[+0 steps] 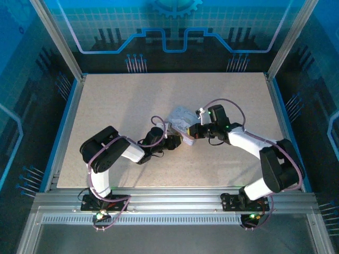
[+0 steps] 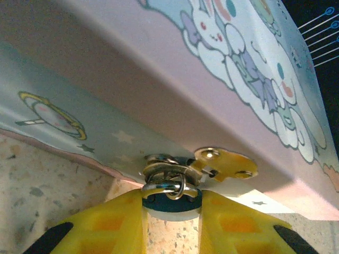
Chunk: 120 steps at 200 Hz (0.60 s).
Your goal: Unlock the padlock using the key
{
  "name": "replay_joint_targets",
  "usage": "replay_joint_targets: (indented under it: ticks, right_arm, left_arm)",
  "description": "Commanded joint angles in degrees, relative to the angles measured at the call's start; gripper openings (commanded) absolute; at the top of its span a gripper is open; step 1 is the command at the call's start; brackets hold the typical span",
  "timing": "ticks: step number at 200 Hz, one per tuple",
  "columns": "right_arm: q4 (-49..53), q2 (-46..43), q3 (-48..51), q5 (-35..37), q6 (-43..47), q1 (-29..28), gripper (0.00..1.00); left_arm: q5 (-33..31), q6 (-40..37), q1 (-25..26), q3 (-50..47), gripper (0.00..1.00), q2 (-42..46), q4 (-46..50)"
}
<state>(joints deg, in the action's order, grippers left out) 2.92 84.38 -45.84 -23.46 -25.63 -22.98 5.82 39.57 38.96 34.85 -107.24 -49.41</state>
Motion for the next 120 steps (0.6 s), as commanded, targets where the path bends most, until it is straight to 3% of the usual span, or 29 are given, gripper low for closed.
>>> replay_joint_targets:
  ticks: [1,41,79,120]
  right_arm:
    - [0.86,-6.85,2.20,2.58,2.95,-0.81,0.01]
    - [0.46,-16.16,9.04,7.16,6.99,-4.49,0.01]
    - [-6.56,-23.87,19.38,12.20,7.83,-8.62,0.01]
    - [-10.71,-28.66,26.23,15.64,9.06,-11.47,0.01]
  left_arm:
    - [1.29,3.26,0.80,-1.34,0.26,2.82,-1.44]
    - [4.23,7.81,0.86,-0.80,0.26,4.88,2.14]
    - [6.07,10.19,0.92,0.29,0.26,7.64,7.66]
    - [8.72,15.01,0.92,-0.02,0.26,7.27,5.51]
